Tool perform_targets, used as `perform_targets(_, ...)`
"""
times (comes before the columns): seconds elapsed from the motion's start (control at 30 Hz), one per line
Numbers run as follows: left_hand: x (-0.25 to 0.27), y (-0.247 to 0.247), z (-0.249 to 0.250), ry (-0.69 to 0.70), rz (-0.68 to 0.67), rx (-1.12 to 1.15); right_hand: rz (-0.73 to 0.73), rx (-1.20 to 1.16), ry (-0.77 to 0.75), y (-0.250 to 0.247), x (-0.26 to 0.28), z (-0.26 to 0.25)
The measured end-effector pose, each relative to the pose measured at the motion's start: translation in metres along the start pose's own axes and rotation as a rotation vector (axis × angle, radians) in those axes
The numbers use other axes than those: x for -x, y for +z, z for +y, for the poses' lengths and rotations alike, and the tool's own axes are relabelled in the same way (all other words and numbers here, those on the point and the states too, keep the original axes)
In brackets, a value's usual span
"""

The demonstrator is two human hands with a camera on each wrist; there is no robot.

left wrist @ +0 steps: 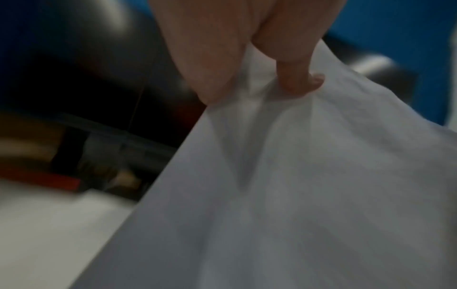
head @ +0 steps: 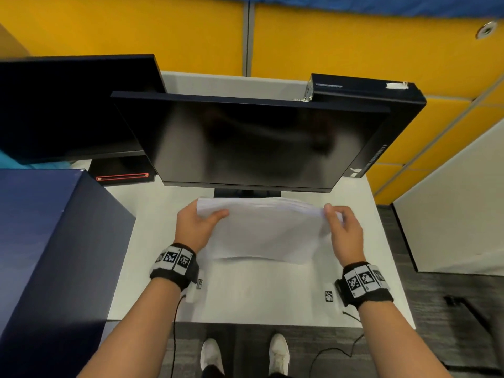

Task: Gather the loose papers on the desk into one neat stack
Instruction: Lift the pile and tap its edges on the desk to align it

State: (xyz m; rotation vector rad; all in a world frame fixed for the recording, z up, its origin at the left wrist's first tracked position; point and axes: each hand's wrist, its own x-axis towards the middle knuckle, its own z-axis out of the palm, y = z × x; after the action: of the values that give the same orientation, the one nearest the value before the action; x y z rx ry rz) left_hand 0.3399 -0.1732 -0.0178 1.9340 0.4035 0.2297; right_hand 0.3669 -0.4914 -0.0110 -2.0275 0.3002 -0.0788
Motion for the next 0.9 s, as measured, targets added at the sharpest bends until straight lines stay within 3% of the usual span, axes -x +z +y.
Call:
perform_targets(0.07, -0.003, -0.007, 0.043, 0.257, -0.051, -0.136, -0.018, 0.318, -0.311, -0.008, 0.000, -0.015)
perform_targets(0.13, -0.001, -0.005, 0.089, 0.507, -0.151, -0.293, -0.129, 0.455, -0.530, 0.002, 0.002, -0.040)
perform_targets(0.23, 0.004, 0.012, 0.134, 0.814, -0.267, -0.544, -0.330, 0.247, -0.487, 0.027, 0.014, -0.071)
perform_targets(0.3, 0.002, 0.005, 0.143, 0.872, -0.253, -0.586, -0.299, 0.097, -0.401, 0.033, 0.015, -0.071)
perform_targets(0.4, -0.010, -0.032, 0.117, 0.743, -0.049, -0.635, -0.232, -0.169, -0.235, 0.025, 0.015, -0.053)
perform_targets(0.47, -0.009, -0.049, 0.082, 0.532, 0.086, -0.441, -0.211, -0.254, -0.163, 0.023, 0.016, -0.038)
perform_targets(0.57, 0.004, -0.024, 0.032, 0.186, -0.052, 0.037, -0.207, -0.308, -0.104, 0.031, 0.020, -0.024)
perform_targets(0.63, 0.013, 0.003, 0.009, 0.079, -0.157, 0.156, -0.208, -0.315, -0.084, 0.036, 0.022, -0.017)
perform_targets(0.77, 0.017, 0.033, -0.013, -0.103, -0.181, 0.223, -0.198, -0.305, -0.062, 0.038, 0.023, -0.008)
perform_targets(0.9, 0.019, 0.042, -0.034, -0.115, -0.259, 0.046, -0.183, -0.345, -0.050, 0.036, 0.020, -0.004)
